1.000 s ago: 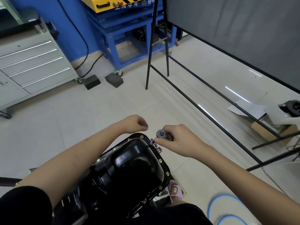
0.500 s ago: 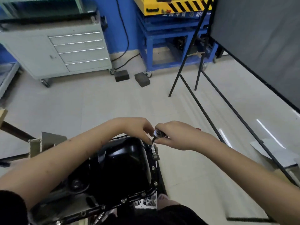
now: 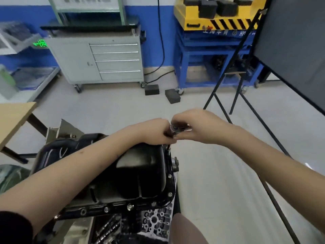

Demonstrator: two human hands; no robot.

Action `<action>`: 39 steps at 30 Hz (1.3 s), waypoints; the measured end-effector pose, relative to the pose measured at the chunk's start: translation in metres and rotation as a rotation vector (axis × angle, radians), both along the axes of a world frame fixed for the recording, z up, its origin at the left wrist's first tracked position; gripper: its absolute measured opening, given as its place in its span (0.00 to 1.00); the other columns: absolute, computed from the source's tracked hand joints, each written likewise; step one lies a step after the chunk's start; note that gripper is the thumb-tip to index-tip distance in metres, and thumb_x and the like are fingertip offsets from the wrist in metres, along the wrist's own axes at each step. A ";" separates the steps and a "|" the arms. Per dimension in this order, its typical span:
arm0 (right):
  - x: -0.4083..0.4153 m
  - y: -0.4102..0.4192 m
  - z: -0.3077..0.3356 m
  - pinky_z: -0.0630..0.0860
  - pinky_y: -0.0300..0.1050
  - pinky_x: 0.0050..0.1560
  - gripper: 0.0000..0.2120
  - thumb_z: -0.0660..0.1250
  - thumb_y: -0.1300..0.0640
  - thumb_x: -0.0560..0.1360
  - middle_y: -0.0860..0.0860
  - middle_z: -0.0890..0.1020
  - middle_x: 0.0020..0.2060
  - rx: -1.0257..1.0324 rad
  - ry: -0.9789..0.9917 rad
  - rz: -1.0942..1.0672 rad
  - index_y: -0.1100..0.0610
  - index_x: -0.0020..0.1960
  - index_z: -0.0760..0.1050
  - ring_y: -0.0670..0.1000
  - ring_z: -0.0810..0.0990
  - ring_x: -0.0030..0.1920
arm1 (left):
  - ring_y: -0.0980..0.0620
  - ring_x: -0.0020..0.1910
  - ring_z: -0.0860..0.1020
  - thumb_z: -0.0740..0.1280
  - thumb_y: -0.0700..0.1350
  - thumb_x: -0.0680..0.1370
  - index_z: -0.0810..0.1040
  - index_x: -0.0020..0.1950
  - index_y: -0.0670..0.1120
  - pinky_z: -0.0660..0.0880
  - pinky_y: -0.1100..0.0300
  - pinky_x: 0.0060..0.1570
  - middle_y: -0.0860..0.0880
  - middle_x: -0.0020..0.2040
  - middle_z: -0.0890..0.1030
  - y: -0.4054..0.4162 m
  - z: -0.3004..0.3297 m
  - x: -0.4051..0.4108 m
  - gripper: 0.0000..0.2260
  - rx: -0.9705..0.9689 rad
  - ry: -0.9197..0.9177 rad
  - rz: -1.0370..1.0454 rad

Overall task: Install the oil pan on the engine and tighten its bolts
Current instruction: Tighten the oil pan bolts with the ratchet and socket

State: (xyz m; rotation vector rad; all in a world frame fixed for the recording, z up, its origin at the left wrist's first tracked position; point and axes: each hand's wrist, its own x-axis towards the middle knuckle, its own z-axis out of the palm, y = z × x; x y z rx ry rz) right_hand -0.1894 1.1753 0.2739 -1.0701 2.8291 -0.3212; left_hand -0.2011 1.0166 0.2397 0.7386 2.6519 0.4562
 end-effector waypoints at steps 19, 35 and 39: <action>0.019 -0.013 0.002 0.68 0.49 0.36 0.15 0.66 0.49 0.73 0.54 0.74 0.31 0.041 0.083 -0.184 0.61 0.37 0.72 0.57 0.74 0.37 | 0.51 0.37 0.73 0.64 0.47 0.77 0.77 0.35 0.42 0.67 0.62 0.39 0.52 0.32 0.76 -0.001 0.001 0.010 0.14 -0.046 0.072 0.054; 0.007 -0.013 -0.003 0.63 0.41 0.27 0.20 0.64 0.44 0.72 0.46 0.74 0.22 0.074 0.131 -0.174 0.55 0.28 0.67 0.45 0.71 0.27 | 0.42 0.55 0.75 0.63 0.49 0.77 0.75 0.58 0.42 0.70 0.54 0.56 0.43 0.54 0.78 0.011 0.004 0.032 0.14 -0.079 0.219 0.200; 0.000 -0.005 0.005 0.63 0.41 0.27 0.17 0.66 0.46 0.72 0.45 0.73 0.24 0.106 0.066 -0.036 0.56 0.31 0.69 0.45 0.70 0.27 | 0.47 0.47 0.76 0.67 0.47 0.73 0.79 0.55 0.44 0.69 0.60 0.46 0.46 0.49 0.81 0.015 -0.011 0.076 0.12 0.311 0.440 0.512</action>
